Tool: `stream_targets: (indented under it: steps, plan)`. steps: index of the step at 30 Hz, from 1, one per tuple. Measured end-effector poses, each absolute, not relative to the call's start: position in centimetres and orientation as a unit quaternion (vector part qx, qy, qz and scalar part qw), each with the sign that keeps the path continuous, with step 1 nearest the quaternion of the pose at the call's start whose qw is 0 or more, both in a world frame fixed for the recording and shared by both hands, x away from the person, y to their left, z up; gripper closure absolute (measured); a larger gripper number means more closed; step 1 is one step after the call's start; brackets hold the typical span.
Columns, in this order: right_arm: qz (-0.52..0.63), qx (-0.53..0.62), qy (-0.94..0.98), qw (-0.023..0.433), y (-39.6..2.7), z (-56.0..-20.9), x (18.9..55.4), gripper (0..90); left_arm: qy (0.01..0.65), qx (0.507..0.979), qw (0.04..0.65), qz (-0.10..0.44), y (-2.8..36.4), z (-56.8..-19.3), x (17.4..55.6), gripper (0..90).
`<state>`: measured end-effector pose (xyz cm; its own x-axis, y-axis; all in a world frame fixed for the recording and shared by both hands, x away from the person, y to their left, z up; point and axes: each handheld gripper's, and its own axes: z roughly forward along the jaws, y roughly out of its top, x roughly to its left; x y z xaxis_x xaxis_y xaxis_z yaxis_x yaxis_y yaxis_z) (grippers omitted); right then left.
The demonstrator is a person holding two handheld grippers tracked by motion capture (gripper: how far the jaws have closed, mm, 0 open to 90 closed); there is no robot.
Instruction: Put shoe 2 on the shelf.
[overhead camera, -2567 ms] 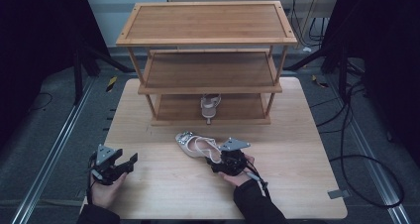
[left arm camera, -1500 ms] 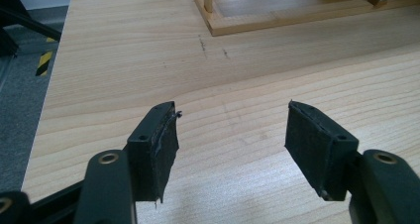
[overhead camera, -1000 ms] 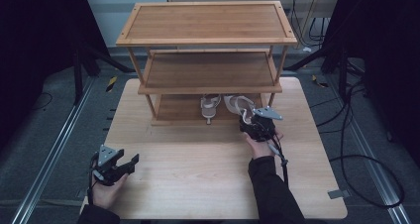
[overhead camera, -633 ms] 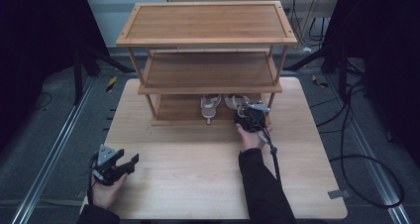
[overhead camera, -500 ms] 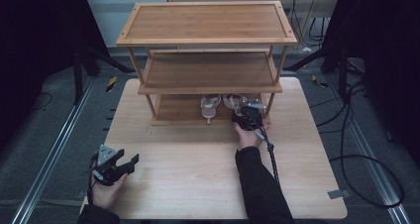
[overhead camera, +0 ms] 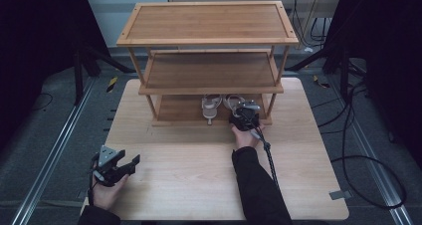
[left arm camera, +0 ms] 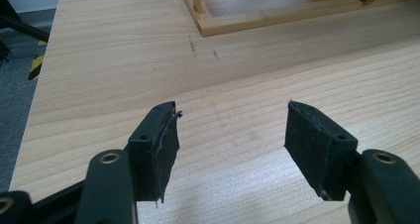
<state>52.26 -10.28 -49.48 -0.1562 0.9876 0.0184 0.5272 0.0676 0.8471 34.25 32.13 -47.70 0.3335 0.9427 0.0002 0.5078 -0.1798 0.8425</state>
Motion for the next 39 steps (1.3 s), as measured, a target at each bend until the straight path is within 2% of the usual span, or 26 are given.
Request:
stream_targets:
  steps: [3, 7, 9, 15, 22, 24, 25, 26, 27, 28, 31, 35, 39]
  plan:
    - [0.382, 0.562, 0.671, 0.295, -10.8, -49.6, 52.2, 31.8, 0.505, 0.718, 0.391, 0.278, 32.1, -47.7, 34.2, 36.2]
    - [0.388, 0.546, 0.679, 0.301, -11.2, -49.3, 51.5, 29.0, 0.507, 0.717, 0.391, 0.276, 32.1, -47.7, 34.2, 36.2]
    - [0.382, 0.539, 0.692, 0.292, -11.5, -49.0, 51.0, 24.4, 0.506, 0.718, 0.390, 0.276, 32.1, -47.7, 34.2, 36.2]
    - [0.389, 0.521, 0.703, 0.287, -12.2, -49.3, 48.7, 41.9, 0.505, 0.719, 0.388, 0.279, 32.0, -47.7, 34.2, 36.2]
    - [0.388, 0.521, 0.706, 0.282, -12.3, -49.4, 48.5, 44.9, 0.506, 0.719, 0.388, 0.278, 32.0, -47.7, 34.2, 36.2]
    - [0.381, 0.525, 0.710, 0.274, -12.4, -49.6, 48.3, 42.9, 0.506, 0.718, 0.389, 0.278, 32.0, -47.7, 34.2, 36.2]
    - [0.380, 0.524, 0.711, 0.274, -12.4, -49.8, 48.1, 48.2, 0.506, 0.718, 0.389, 0.278, 32.0, -47.7, 34.2, 36.3]
    - [0.380, 0.524, 0.711, 0.274, -12.4, -49.8, 48.1, 48.2, 0.506, 0.718, 0.389, 0.278, 32.0, -47.8, 34.2, 36.3]
    - [0.380, 0.520, 0.713, 0.278, -12.4, -50.0, 48.0, 51.9, 0.506, 0.718, 0.389, 0.278, 32.0, -47.8, 34.2, 36.3]
    - [0.370, 0.521, 0.717, 0.277, -12.5, -50.4, 48.2, 62.0, 0.505, 0.719, 0.388, 0.278, 32.0, -47.7, 34.2, 36.3]
    - [0.373, 0.520, 0.716, 0.277, -12.6, -50.7, 48.5, 73.4, 0.506, 0.717, 0.389, 0.279, 32.0, -47.7, 34.2, 36.4]
    - [0.380, 0.514, 0.715, 0.283, -12.3, -50.6, 48.6, 77.5, 0.507, 0.717, 0.389, 0.278, 32.0, -47.8, 34.2, 36.4]
    - [0.387, 0.507, 0.717, 0.282, -11.9, -50.1, 48.8, 77.5, 0.506, 0.718, 0.389, 0.279, 32.0, -47.8, 34.2, 36.4]
